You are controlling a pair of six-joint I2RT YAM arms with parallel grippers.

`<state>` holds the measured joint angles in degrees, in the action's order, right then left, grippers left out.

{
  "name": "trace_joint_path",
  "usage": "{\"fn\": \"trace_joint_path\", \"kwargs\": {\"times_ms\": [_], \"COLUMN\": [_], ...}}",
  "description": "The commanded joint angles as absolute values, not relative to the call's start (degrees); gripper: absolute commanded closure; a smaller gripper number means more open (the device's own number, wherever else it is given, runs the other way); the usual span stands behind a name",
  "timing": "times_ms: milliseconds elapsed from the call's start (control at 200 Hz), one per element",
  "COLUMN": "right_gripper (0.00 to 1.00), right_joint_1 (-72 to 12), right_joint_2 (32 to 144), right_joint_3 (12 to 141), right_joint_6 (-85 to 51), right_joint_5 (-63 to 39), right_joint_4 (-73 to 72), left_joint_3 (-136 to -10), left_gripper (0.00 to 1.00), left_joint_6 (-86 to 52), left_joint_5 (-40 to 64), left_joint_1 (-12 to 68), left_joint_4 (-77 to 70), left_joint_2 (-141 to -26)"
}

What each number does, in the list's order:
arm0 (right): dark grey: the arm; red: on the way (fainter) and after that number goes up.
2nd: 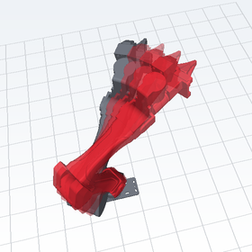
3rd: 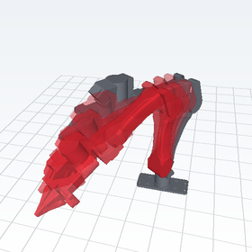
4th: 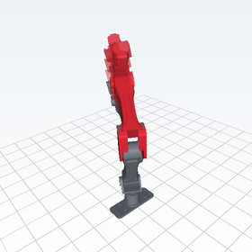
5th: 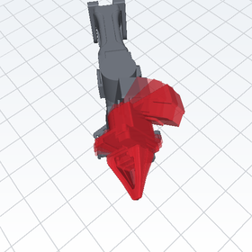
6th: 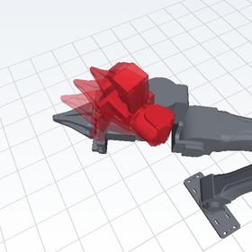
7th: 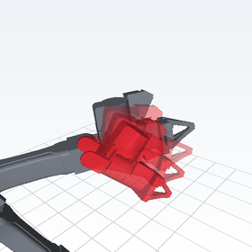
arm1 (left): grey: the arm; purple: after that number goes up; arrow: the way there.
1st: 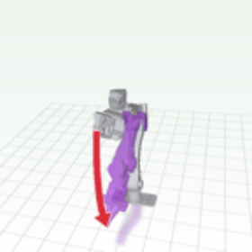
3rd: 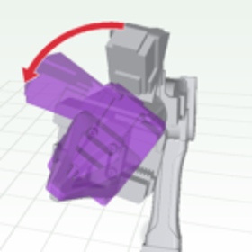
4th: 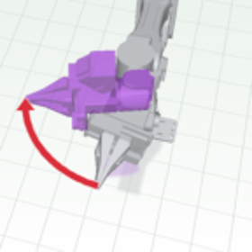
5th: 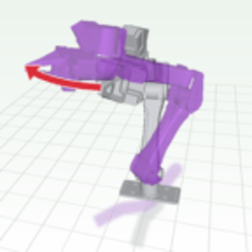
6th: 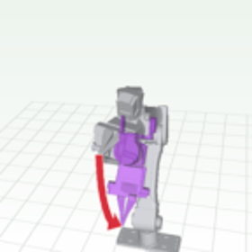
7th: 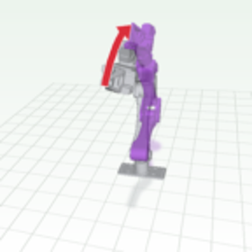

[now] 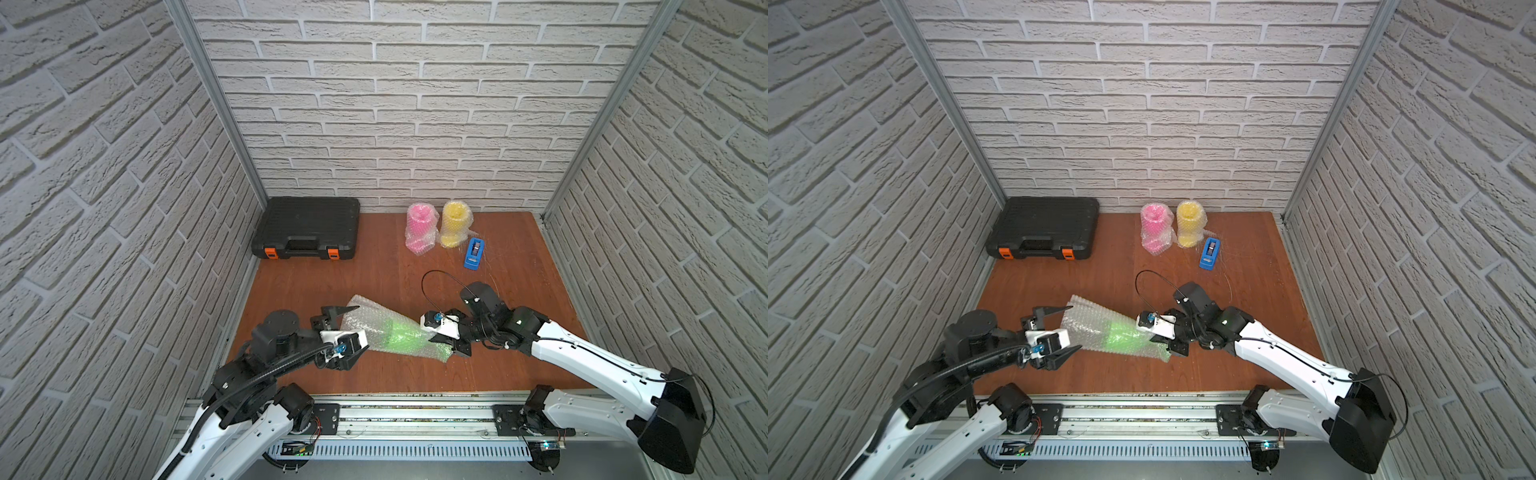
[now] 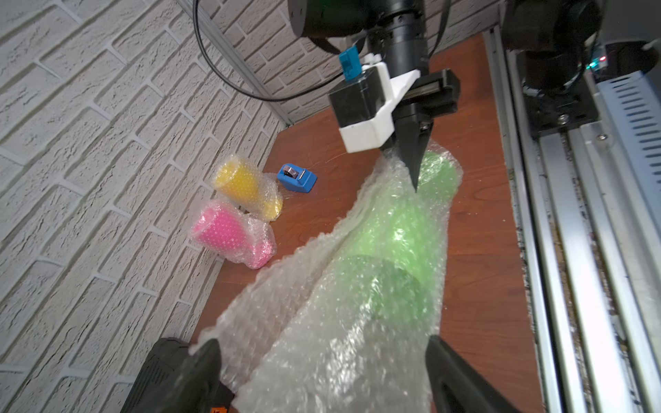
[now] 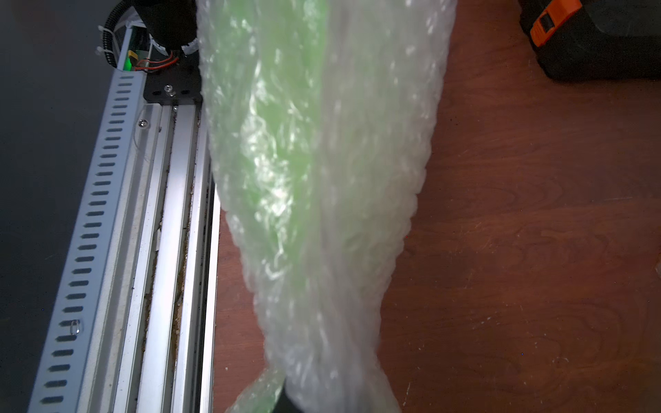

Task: Wrap wine glasses in bubble wrap
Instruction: Pick up the bubble wrap from the center of the board.

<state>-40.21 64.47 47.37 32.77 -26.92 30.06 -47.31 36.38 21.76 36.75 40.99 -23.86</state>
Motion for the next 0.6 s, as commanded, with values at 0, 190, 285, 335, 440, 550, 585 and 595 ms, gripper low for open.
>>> {"fn": "trace_joint_path", "kwargs": {"times_ms": [0,190,285,335,440,550,585,595], "right_gripper": [0.97,0.97,0.97,0.97,0.97,0.97,0.97,0.97], "right_joint_1": [-39.0,-38.6,-38.6,-38.6,-38.6,-38.6,-38.6,-38.6], "right_joint_2": [64.8,66.0,66.8,66.7,66.2,65.8,65.8,65.8], "right_joint_3": [50.8,54.1,55.5,55.6,55.4,55.5,55.7,55.8], "right_joint_6": [37.9,41.5,43.1,43.9,45.4,47.7,48.3,48.4], "right_joint_5": [-35.4,-44.0,-45.3,-45.3,-45.0,-45.4,-45.5,-45.6], "right_joint_4": [33.3,38.6,41.4,42.3,43.9,45.6,46.4,46.6], "left_joint_3": [-50.2,-51.1,-50.2,-50.0,-49.3,-48.9,-49.1,-49.2], "left_gripper": [0.02,0.02,0.02,0.02,0.02,0.02,0.02,0.02], "left_joint_6": [33.9,36.6,38.8,39.5,40.3,39.9,39.6,39.4], "left_joint_5": [26.1,22.1,16.5,13.5,9.5,10.3,11.6,11.9], "left_joint_1": [36.5,36.5,36.5,36.5,36.5,36.5,36.5,36.5], "left_joint_4": [50.4,54.9,54.1,52.6,48.5,45.9,46.0,46.0], "left_joint_2": [-22.3,-20.9,-20.2,-19.6,-17.2,-16.1,-16.7,-16.9]}}
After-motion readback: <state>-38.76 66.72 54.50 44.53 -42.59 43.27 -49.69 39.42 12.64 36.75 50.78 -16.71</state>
